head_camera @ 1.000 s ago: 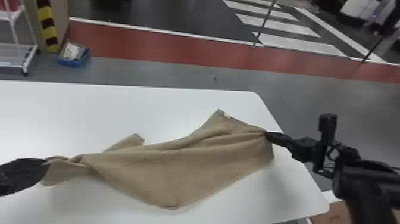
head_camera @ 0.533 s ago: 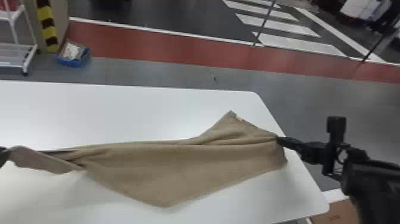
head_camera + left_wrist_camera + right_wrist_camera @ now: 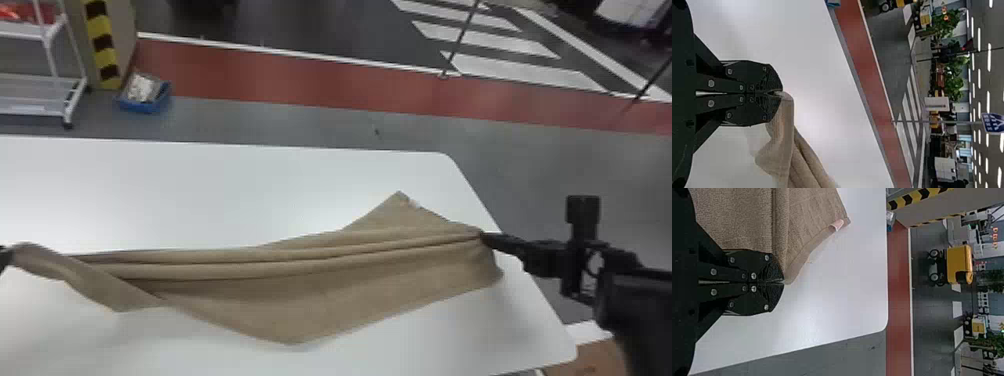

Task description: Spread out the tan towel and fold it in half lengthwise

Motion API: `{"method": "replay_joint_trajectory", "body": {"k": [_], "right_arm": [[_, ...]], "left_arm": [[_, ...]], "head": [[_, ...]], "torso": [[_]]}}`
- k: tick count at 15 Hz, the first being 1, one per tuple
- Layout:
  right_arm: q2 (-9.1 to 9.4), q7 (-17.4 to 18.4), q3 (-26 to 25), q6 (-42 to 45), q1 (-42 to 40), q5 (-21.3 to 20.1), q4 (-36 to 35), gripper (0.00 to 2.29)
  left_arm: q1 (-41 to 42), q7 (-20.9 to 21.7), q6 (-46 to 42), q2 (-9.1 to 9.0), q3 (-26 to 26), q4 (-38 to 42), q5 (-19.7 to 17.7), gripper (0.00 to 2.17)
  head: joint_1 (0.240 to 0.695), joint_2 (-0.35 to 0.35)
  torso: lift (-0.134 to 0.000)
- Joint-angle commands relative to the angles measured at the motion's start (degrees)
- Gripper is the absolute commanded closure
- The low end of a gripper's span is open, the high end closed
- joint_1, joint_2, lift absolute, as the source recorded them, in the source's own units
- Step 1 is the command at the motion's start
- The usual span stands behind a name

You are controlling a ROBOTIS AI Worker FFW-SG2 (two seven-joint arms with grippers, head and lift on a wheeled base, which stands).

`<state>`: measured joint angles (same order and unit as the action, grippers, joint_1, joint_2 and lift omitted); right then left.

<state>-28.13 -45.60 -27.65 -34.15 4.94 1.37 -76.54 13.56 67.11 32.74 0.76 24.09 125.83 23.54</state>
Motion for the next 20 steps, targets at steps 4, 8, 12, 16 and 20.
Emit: {"method": "replay_joint_trajectory", "body": {"k": [4,8,12,16,20], "right_arm": [[0.62,0.25,-4.79,-1.5,0.07,3.99,-0.54,2.15],[0.88,0.43,-4.17,-0.97,-0.02,6.27,-0.45,2.15],[1.76,0.16,-1.45,-0.8,-0.2,5.92,-0.63,2.15],[2.38,-0.01,-0.83,-0.62,-0.2,5.92,-0.98,2.15],[2.38,0.07,-0.66,0.26,-0.2,5.92,-0.8,2.15]], "left_arm": [[-4.86,1.36,-0.09,-0.05,1.05,3.02,-0.87,1.67],[-6.79,-1.89,-0.09,-0.67,-0.36,3.55,-1.66,1.64],[-6.26,-4.79,0.62,-0.76,-4.84,-1.02,0.98,0.0],[-5.65,-6.81,1.32,-0.67,-3.96,-0.58,2.03,0.04],[-2.57,0.22,-9.4,-0.05,-5.63,-0.05,6.43,0.11]], "head": [[0.695,-0.307],[0.695,-0.308],[0.695,-0.298],[0.695,-0.277],[0.695,-0.266]], "torso": [[-0.12],[-0.12],[-0.12],[-0.12],[-0.12]]}}
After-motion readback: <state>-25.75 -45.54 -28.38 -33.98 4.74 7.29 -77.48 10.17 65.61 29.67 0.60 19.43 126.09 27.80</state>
